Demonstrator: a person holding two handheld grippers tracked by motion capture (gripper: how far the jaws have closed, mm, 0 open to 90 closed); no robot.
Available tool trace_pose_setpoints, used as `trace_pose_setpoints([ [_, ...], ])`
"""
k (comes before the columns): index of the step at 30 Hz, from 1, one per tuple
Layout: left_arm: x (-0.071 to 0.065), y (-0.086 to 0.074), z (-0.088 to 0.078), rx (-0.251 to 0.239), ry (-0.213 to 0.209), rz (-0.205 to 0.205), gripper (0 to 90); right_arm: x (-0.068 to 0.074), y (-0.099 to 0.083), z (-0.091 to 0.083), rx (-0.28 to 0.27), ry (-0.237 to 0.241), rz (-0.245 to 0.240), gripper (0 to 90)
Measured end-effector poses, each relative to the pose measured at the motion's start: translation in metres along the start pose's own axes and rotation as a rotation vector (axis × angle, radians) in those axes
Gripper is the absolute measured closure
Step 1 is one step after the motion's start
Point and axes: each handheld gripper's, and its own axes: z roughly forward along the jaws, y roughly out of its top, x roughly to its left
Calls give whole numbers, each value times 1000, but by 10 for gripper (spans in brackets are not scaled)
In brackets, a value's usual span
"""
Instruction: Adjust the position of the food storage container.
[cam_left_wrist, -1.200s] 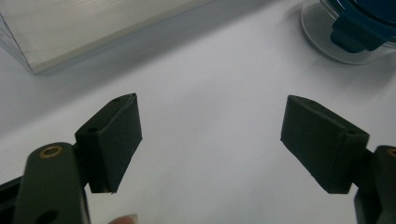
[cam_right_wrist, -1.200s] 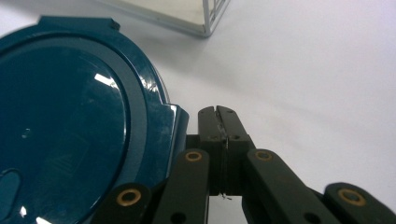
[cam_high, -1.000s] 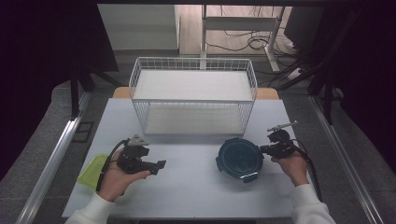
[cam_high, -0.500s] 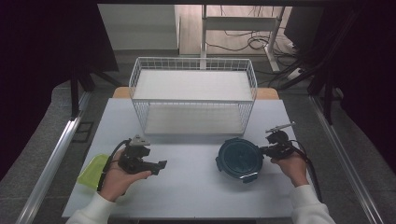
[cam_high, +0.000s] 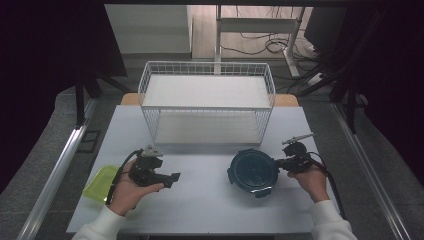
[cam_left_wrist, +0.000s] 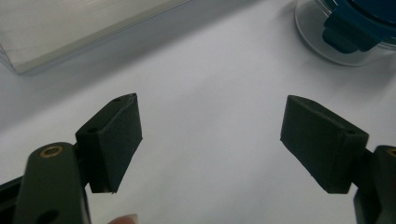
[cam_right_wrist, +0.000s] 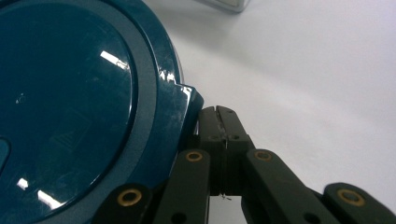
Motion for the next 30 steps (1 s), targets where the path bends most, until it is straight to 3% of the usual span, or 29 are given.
trace_pose_setpoints([
  [15,-2,1,0,1,-6,18,202,19,2,0,14,14,-40,890],
  [22,-3,2,0,-1,-7,20,203,28,2,1,22,42,-51,890],
  [30,-2,2,1,0,-7,22,203,37,1,3,29,108,-63,890],
])
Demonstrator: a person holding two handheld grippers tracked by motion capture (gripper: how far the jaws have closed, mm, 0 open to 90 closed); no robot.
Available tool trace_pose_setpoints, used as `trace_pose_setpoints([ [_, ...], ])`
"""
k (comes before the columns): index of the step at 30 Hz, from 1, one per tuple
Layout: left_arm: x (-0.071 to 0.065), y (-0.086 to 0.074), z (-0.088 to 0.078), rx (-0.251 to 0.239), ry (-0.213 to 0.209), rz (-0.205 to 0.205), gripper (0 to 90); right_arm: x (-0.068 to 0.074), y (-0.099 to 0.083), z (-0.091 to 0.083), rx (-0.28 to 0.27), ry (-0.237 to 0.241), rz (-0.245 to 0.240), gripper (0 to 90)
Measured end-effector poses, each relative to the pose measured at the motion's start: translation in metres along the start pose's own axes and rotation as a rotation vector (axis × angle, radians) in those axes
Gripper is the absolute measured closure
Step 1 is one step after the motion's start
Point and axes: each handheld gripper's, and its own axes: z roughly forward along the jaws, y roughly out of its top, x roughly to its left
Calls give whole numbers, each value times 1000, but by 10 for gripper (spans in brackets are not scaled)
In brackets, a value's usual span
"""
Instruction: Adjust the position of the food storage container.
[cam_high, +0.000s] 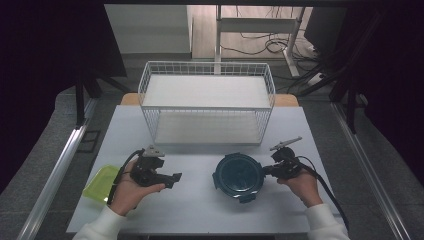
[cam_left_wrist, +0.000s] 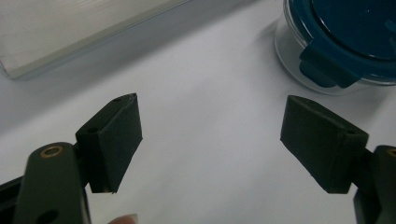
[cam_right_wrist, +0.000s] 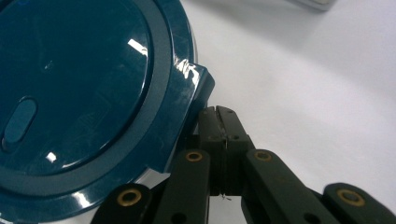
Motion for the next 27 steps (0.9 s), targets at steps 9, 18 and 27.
trace_pose_setpoints([
  [9,1,0,-1,0,-1,2,203,14,3,5,11,34,-30,890],
  [18,0,0,-1,0,1,2,203,22,4,9,4,66,-41,890],
  [27,0,1,0,0,3,2,203,30,4,14,0,127,-50,890],
])
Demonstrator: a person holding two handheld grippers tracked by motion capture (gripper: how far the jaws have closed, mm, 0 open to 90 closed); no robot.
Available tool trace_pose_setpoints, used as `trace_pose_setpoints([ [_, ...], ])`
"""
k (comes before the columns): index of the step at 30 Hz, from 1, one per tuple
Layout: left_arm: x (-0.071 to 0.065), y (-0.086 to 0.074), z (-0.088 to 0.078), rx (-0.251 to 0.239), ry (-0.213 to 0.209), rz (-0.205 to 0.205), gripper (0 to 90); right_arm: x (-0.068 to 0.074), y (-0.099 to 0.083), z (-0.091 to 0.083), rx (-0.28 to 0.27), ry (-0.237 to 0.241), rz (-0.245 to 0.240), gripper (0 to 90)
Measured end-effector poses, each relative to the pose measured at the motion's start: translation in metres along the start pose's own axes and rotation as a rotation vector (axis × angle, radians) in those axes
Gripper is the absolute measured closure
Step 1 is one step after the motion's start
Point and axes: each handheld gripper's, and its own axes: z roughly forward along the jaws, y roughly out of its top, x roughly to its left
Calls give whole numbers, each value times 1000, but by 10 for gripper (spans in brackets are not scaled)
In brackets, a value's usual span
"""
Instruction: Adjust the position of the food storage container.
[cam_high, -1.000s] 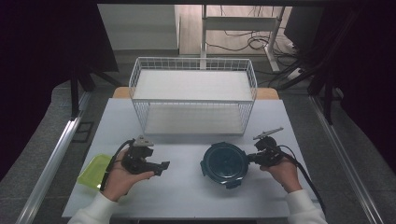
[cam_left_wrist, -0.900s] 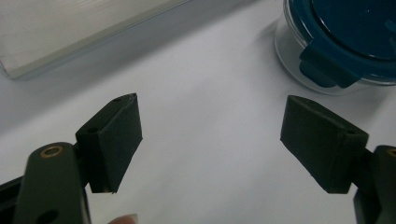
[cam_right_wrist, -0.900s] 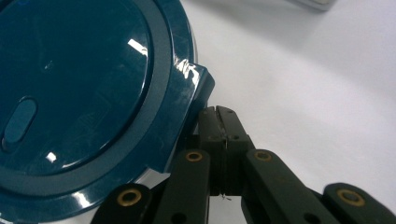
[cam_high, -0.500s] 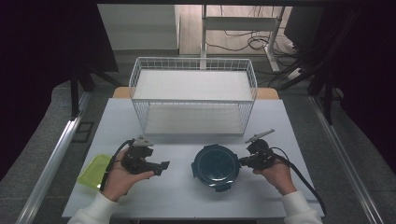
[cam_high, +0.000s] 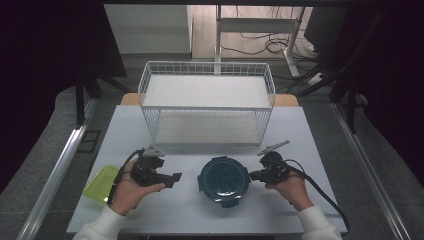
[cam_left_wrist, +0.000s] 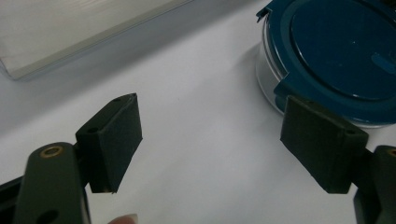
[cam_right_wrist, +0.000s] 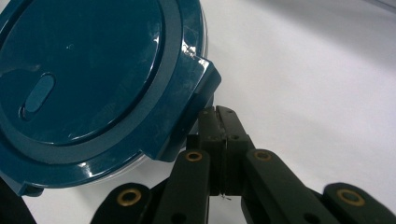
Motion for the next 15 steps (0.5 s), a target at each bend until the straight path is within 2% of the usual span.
trace_pose_setpoints([
  [2,0,0,0,-1,0,-1,202,2,1,1,2,6,-3,890],
  [4,1,0,0,-1,0,-4,202,6,2,4,3,36,-10,890],
  [8,2,0,-1,-4,-2,-5,202,11,3,7,6,48,-21,890],
  [15,2,-1,0,-7,-3,-13,202,14,3,11,-1,98,-23,889],
])
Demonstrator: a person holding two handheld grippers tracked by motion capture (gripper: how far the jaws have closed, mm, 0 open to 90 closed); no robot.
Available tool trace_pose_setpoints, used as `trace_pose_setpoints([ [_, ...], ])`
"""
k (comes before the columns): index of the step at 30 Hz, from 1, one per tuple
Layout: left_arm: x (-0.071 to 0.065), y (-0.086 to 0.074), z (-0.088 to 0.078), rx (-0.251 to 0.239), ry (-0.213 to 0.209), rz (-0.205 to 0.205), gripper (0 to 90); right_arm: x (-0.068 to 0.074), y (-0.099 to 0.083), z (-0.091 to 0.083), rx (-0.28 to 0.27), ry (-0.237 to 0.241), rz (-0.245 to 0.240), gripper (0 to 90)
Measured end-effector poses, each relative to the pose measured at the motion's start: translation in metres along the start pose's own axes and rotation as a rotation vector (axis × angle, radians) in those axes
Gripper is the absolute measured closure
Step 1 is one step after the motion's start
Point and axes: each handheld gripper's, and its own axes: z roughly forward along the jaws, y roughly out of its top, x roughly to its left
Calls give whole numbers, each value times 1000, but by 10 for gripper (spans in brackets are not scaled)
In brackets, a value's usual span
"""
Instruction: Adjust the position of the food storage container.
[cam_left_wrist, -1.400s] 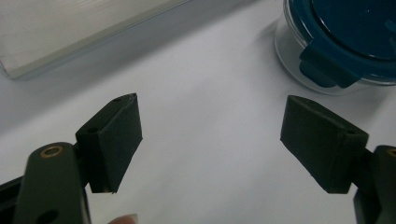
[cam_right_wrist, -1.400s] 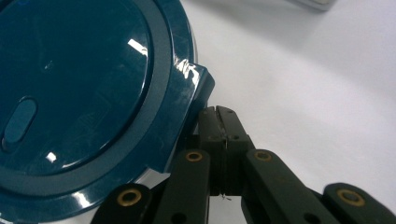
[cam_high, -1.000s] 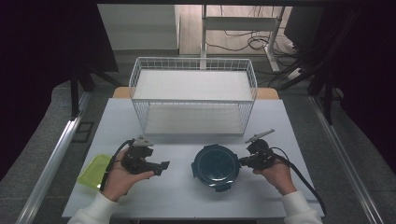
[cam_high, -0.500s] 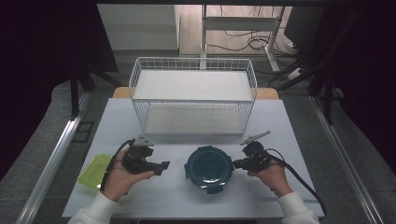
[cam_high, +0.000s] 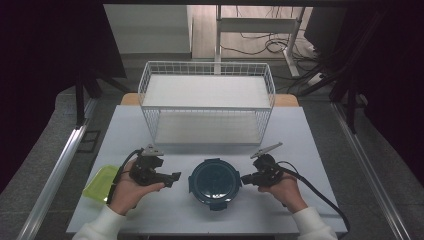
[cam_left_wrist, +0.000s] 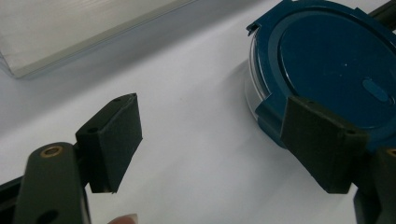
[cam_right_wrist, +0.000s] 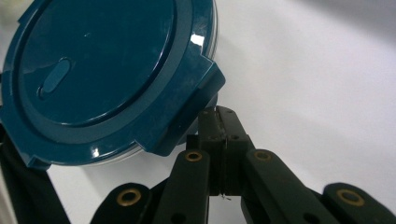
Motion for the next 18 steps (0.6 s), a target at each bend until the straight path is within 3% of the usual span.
trace_pose_setpoints([
  [5,0,0,-1,-2,0,-2,202,4,-1,9,23,43,-8,889],
  [18,2,-1,-2,-6,3,-8,202,12,2,15,33,49,-26,889],
])
